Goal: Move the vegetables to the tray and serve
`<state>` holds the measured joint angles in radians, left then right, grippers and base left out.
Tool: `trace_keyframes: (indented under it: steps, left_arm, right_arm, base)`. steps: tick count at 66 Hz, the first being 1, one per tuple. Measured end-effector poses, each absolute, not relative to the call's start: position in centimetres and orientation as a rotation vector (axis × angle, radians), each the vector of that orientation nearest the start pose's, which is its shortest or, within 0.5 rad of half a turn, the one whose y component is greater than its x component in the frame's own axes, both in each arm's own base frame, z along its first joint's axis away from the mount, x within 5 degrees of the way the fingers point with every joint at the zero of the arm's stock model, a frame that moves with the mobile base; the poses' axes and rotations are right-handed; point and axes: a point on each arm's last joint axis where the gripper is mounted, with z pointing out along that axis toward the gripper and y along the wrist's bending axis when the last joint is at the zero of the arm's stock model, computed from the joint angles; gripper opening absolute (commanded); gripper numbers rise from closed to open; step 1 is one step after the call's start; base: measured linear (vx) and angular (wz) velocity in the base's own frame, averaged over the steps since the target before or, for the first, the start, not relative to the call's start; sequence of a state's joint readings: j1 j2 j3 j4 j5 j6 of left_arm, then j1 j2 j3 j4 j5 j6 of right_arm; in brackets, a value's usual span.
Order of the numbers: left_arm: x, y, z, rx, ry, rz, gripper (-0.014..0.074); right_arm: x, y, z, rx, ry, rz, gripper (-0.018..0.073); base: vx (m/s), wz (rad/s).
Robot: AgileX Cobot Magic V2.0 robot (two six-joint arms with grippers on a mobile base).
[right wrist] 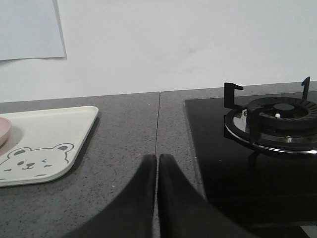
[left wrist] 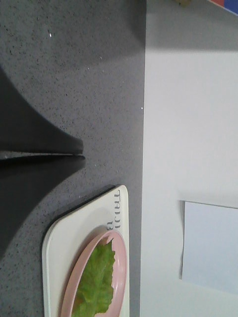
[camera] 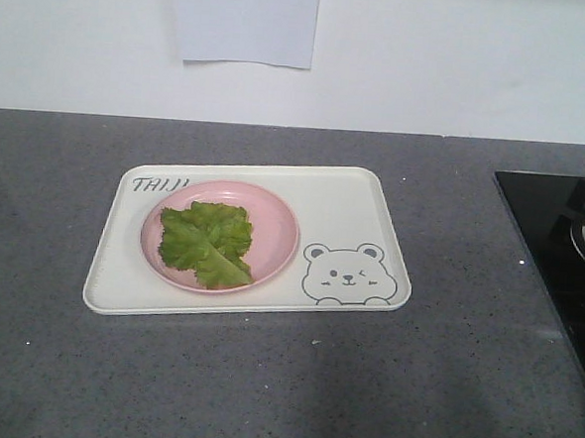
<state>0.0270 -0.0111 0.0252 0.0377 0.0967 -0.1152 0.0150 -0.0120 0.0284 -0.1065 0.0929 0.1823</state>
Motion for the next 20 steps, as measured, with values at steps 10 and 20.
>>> trace_keyframes:
  steps: [10,20]
  left_arm:
    - [5.66,0.19,19.65,-0.086,1.592,-0.037,-0.0006]
    - [5.66,0.19,19.65,-0.086,1.592,-0.037,-0.0006]
  right_arm:
    - [5.67,-0.01,19.58,0.056,1.592,0.063,-0.0003]
    - [5.67,-0.01,19.58,0.056,1.592,0.063,-0.0003]
  base:
    - [0.0,0.0]
    - [0.0,0.0]
